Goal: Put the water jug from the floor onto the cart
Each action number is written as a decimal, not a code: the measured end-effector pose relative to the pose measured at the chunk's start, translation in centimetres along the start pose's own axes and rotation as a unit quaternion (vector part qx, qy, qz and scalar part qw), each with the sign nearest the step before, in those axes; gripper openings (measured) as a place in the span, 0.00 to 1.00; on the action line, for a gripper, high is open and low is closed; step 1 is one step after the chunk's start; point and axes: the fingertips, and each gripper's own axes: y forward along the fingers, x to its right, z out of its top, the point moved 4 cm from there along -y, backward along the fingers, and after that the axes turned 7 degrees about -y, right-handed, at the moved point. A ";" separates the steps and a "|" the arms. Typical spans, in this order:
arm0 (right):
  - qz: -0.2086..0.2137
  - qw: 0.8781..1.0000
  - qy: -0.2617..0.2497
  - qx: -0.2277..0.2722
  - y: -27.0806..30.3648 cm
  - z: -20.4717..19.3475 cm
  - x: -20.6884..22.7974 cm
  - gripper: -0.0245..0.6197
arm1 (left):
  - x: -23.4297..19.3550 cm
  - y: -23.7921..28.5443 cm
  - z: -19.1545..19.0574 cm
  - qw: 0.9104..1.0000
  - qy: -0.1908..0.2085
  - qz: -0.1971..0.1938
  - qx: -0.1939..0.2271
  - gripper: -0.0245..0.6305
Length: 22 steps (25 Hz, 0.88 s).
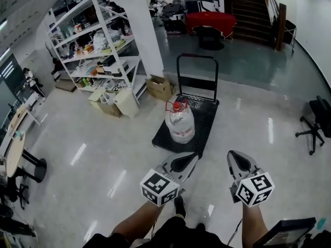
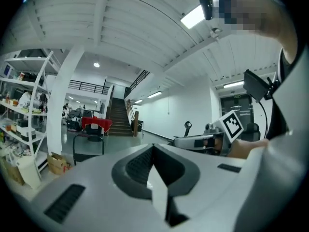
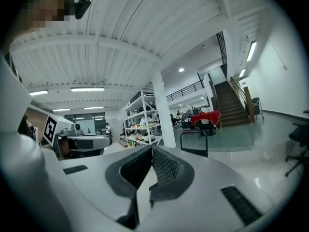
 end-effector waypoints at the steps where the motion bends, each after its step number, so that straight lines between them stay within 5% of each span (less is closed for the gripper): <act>1: -0.002 1.000 0.011 0.001 -1.3 -0.4 -0.5 0.04 | 1.2 -1.0 -0.3 1.000 -0.001 0.001 -0.005 0.04; 6: -0.007 1.000 0.008 0.012 -6.4 -0.4 -4.2 0.04 | 5.4 -6.5 -0.7 1.000 0.009 0.012 -0.006 0.04; 10: -0.015 1.000 0.006 0.013 -10.4 -0.7 -8.8 0.04 | 9.4 -11.1 -1.8 0.999 0.027 -0.018 -0.003 0.04; 14: -0.025 1.000 -0.004 0.001 -15.0 -2.3 -15.3 0.04 | 11.9 -17.5 -4.8 1.000 0.003 -0.009 -0.001 0.04; 19: -0.048 0.999 0.020 -0.013 -19.4 -5.1 -24.9 0.04 | 14.9 -27.1 -6.9 0.998 0.037 -0.040 0.009 0.04; 22: -0.058 0.998 0.026 -0.025 -23.0 -6.0 -30.2 0.04 | 16.5 -31.9 -8.1 0.999 0.009 -0.045 0.005 0.04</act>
